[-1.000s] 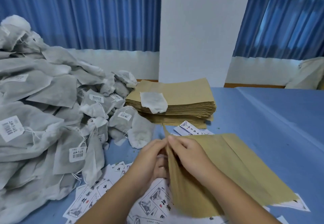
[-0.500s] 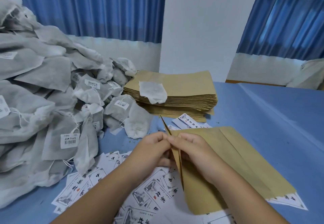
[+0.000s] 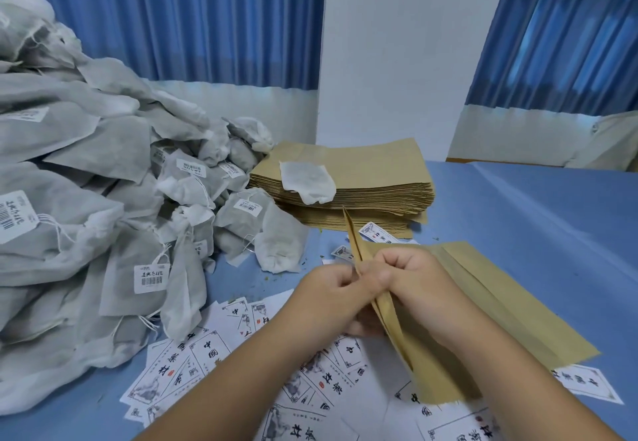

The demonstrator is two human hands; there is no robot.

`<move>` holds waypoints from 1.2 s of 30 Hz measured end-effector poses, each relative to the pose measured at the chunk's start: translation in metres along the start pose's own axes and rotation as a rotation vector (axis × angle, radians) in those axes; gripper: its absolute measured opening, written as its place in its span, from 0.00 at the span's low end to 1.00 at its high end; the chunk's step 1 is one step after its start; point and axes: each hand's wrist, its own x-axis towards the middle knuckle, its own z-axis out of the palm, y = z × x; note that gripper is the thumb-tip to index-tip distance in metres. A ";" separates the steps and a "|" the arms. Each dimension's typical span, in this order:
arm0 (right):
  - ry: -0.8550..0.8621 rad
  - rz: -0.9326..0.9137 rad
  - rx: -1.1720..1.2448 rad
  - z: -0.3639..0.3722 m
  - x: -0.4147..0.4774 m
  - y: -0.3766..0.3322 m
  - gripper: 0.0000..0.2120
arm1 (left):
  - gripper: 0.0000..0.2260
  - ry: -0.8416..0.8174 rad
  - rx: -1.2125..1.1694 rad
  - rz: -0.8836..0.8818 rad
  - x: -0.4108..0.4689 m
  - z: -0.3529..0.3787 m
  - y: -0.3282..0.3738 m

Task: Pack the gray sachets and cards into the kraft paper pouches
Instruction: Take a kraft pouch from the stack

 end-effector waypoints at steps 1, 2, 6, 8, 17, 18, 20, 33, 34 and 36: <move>-0.003 0.015 0.009 -0.001 -0.001 0.000 0.17 | 0.28 -0.008 0.004 -0.002 0.000 0.000 -0.001; -0.005 0.031 0.009 -0.003 -0.001 -0.001 0.16 | 0.26 -0.023 -0.027 -0.007 0.000 -0.001 -0.002; -0.031 0.053 -0.001 -0.009 -0.001 -0.001 0.14 | 0.08 -0.122 -0.218 -0.002 -0.002 -0.003 -0.004; -0.040 0.064 0.016 -0.009 -0.002 -0.002 0.13 | 0.13 -0.134 -0.251 0.008 -0.002 -0.003 -0.004; -0.070 0.086 0.125 -0.017 -0.003 -0.011 0.07 | 0.14 -0.206 -0.333 0.073 -0.005 -0.005 -0.001; -0.045 0.098 0.195 -0.020 -0.003 -0.014 0.06 | 0.12 -0.209 -0.405 0.079 -0.005 -0.005 0.000; -0.018 0.083 0.248 -0.025 -0.005 -0.021 0.06 | 0.10 -0.195 -0.484 0.091 -0.005 -0.004 0.003; 0.128 -0.399 -1.180 0.013 -0.031 -0.079 0.17 | 0.09 0.180 0.391 0.144 0.000 0.020 0.024; 0.124 -0.428 -1.239 0.014 -0.031 -0.088 0.16 | 0.08 0.204 0.388 0.198 0.002 0.017 0.027; 0.140 -0.509 -1.281 0.014 -0.030 -0.109 0.14 | 0.08 0.207 0.218 0.283 0.003 0.011 0.035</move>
